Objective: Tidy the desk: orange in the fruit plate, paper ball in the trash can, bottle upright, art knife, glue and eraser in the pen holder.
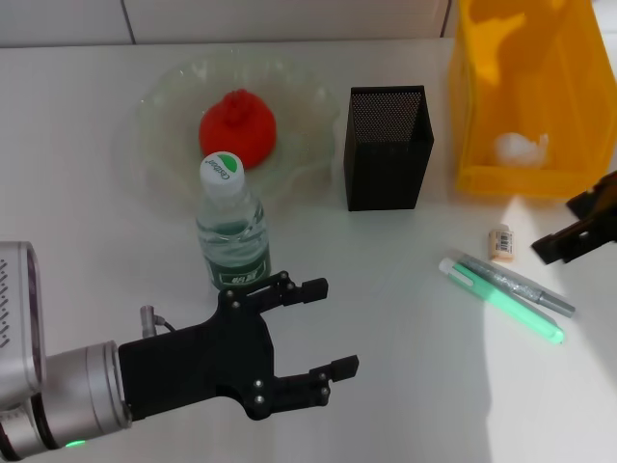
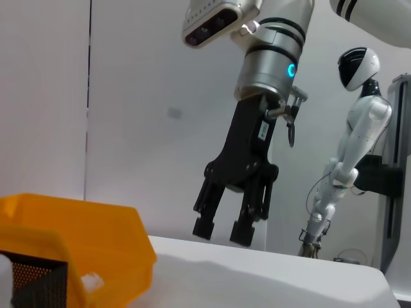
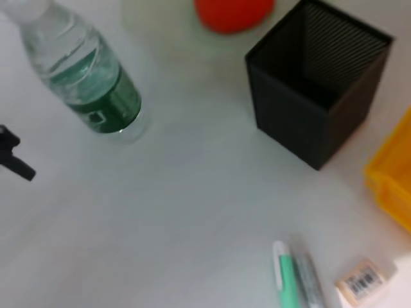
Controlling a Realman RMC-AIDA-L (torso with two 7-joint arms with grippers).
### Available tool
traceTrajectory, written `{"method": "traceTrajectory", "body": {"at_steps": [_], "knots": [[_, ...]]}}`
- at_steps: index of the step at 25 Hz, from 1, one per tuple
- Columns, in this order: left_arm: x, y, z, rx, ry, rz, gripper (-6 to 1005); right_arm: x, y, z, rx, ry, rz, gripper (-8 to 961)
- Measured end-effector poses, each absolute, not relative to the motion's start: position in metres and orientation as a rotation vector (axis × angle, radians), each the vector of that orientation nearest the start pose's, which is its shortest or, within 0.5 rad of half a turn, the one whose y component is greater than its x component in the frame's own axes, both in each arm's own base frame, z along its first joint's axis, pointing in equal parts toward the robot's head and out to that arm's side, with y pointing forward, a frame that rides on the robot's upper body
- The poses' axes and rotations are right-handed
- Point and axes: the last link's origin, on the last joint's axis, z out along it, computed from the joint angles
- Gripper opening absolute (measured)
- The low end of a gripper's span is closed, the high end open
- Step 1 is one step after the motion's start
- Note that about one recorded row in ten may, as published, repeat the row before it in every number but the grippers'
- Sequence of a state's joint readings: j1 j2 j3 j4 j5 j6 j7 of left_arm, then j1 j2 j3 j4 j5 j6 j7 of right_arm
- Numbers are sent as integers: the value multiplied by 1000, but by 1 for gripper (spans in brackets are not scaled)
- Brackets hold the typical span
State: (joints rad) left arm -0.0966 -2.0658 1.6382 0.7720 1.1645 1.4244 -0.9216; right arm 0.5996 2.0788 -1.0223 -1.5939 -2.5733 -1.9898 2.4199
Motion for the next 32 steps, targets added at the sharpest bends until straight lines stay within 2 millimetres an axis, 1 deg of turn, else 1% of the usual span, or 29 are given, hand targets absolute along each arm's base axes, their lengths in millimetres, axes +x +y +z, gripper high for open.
{"method": "traceTrajectory", "body": {"at_steps": [1,3,5,6,8,10,11,15,18,32], "knots": [[-248,217,-68,-2730,-239,-1007,797,175,324,81,-2664,986,-414,790],[-249,217,-68,-2728,-242,-1001,794,178,326,67,-2688,982,-447,790],[-251,217,-70,-2723,-225,-978,792,185,329,50,-2715,993,-483,790],[-251,217,-70,-2725,-219,-976,791,185,329,50,-2715,993,-483,790],[-251,216,-71,-2727,-208,-970,792,190,331,42,-2719,995,-490,789],[-254,214,-72,-2732,-188,-948,792,197,336,27,-2721,977,-513,789],[-254,214,-72,-2732,-188,-948,793,197,336,27,-2721,977,-513,789],[-254,213,-73,-2736,-190,-944,793,207,339,15,-2721,981,-533,790],[-254,213,-73,-2735,-193,-940,794,209,341,11,-2720,984,-533,790],[-255,216,-76,-2733,-214,-915,788,210,346,-3,-2735,995,-545,789]]}}
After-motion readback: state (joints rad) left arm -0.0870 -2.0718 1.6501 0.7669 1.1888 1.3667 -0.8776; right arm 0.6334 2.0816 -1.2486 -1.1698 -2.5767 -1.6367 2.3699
